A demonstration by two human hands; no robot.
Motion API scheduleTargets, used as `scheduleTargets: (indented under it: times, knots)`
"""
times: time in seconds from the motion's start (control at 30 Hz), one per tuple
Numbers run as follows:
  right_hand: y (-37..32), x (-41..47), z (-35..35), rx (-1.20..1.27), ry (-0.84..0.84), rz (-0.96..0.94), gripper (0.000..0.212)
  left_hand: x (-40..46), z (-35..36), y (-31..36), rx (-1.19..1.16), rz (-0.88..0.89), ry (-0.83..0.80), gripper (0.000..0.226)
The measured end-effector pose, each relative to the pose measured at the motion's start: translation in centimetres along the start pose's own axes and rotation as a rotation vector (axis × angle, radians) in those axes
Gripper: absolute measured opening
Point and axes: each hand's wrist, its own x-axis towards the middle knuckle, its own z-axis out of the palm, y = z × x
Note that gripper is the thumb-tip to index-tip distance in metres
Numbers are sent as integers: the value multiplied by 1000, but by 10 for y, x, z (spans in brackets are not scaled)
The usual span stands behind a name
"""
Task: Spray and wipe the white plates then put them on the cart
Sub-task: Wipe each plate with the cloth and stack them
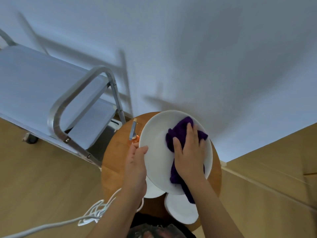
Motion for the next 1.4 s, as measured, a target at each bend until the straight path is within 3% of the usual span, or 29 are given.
scheduleTargets:
  times: [0.1, 0.27, 0.37, 0.5, 0.57, 0.67, 0.8, 0.9, 1.07, 1.2, 1.4]
  knots:
    - [-31, 6, 7, 44, 2, -156, 59, -1, -12, 20, -38, 63, -7, 10]
    - [-80, 0, 13, 67, -33, -416, 58, 0, -27, 42, -115, 124, -17, 10]
    - [-97, -16, 13, 27, -117, -571, 55, 3, -36, 56, -180, 193, 8, 14]
    - [-99, -39, 7, -26, -252, -662, 55, 2, -52, 67, -276, 160, 5, 34]
    - [-90, -52, 3, -48, -267, -688, 54, 1, -59, 70, -300, 125, 7, 32]
    - [-70, -61, -10, -134, -120, -820, 48, -1, -64, 76, -358, 62, -40, 24]
    - [-39, -44, -29, -313, 99, -1017, 41, -3, -67, 79, -318, 120, -84, 15]
    - [-28, -25, -38, -386, 227, -991, 41, -2, -66, 79, -266, 155, -96, 14]
    - [-40, -1, -33, -287, 362, -665, 40, -4, -63, 79, -158, 270, -144, 13]
    - [-64, 8, -22, -187, 275, -553, 47, -7, -61, 83, -143, 325, -122, 11]
    - [-114, 3, -2, 42, 213, -590, 53, -9, -61, 86, -158, 315, -147, 7]
